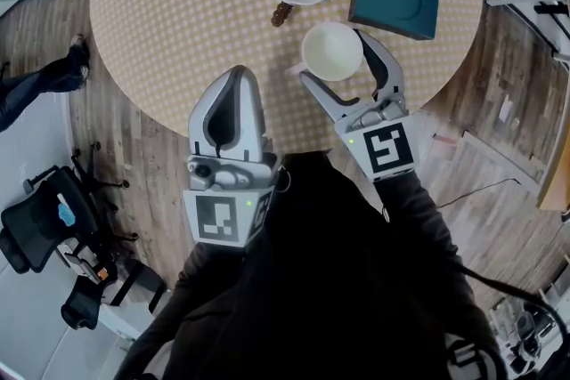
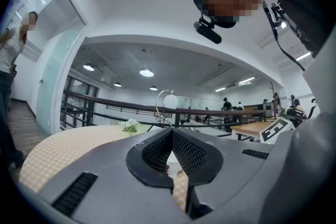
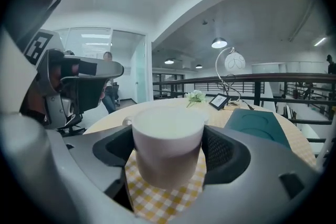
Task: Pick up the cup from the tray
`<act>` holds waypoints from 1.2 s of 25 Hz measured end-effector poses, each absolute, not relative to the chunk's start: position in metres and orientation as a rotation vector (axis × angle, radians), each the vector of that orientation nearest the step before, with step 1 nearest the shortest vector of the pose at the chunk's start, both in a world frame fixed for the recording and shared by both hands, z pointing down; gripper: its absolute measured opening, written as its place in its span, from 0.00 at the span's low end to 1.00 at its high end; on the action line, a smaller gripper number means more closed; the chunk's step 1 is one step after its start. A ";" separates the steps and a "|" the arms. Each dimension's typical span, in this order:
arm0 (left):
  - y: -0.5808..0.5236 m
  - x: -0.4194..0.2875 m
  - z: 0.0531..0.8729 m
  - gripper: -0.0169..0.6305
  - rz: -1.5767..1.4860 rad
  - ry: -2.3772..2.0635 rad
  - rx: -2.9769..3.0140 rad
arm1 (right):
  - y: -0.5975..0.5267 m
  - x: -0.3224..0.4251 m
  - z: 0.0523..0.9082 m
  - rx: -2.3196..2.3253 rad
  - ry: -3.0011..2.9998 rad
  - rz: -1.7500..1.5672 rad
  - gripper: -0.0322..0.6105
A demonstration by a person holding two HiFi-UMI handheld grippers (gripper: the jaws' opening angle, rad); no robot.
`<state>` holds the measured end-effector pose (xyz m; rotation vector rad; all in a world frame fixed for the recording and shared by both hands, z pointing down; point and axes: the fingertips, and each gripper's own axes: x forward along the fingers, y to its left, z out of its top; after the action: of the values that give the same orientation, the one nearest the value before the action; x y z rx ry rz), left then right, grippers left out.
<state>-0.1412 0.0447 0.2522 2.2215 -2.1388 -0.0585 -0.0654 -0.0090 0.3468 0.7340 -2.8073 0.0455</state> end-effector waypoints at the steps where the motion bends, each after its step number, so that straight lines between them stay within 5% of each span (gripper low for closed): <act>1: 0.044 -0.144 0.254 0.04 -0.059 -2.142 2.214 | -0.009 -0.067 0.350 0.726 -2.803 0.049 0.63; 30: 0.025 -0.146 0.272 0.04 -0.010 -2.084 2.227 | 0.016 -0.066 0.393 0.513 -2.715 -0.015 0.63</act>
<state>-0.1457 0.0255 0.2719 2.2269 -2.0838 -0.0103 -0.0656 0.0160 0.3926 0.5126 -2.7148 -0.0155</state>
